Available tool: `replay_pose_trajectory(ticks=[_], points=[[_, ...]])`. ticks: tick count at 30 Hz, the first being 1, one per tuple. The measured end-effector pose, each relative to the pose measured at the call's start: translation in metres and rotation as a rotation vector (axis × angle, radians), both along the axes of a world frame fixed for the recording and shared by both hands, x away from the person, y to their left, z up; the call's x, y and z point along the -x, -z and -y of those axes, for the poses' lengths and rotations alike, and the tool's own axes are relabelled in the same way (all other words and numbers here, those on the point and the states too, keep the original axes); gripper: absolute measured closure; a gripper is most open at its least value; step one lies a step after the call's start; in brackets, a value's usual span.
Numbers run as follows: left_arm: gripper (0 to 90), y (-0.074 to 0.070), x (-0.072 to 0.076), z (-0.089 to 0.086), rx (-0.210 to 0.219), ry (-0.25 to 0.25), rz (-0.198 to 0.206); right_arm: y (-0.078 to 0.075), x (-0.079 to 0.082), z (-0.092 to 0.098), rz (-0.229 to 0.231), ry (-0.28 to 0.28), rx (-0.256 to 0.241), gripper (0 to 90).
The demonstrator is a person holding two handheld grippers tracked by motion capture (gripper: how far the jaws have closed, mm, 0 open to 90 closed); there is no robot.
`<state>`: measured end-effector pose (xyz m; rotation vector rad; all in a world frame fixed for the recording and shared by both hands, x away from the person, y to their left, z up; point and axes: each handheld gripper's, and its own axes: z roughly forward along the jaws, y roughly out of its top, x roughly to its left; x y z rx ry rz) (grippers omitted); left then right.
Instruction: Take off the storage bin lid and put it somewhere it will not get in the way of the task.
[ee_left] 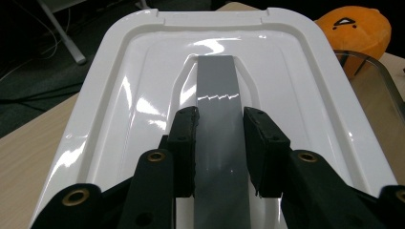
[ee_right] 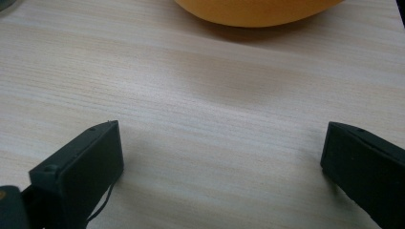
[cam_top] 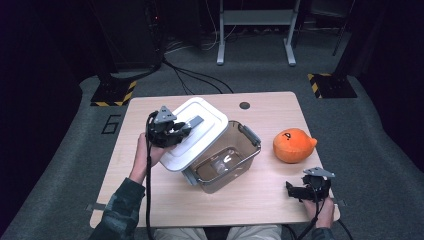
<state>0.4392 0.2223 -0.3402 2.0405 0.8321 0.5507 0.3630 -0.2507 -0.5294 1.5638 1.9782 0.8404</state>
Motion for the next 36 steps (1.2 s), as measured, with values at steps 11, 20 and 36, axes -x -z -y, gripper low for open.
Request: replay_pose_trajectory(ticks=[11,20,36], points=[[66.1,-0.003,-0.001,-0.02,-0.004,-0.048,0.017,0.0,0.0,0.0,0.0,0.002,0.0,0.0],[66.1,0.0,-0.003,-0.037,-0.007,-0.096,0.016,0.0,0.0,0.0,0.0,0.003,-0.001,0.0],[66.2,0.006,-0.005,-0.064,0.0,-0.169,0.01,0.0,0.0,0.0,0.0,0.006,-0.001,0.0]])
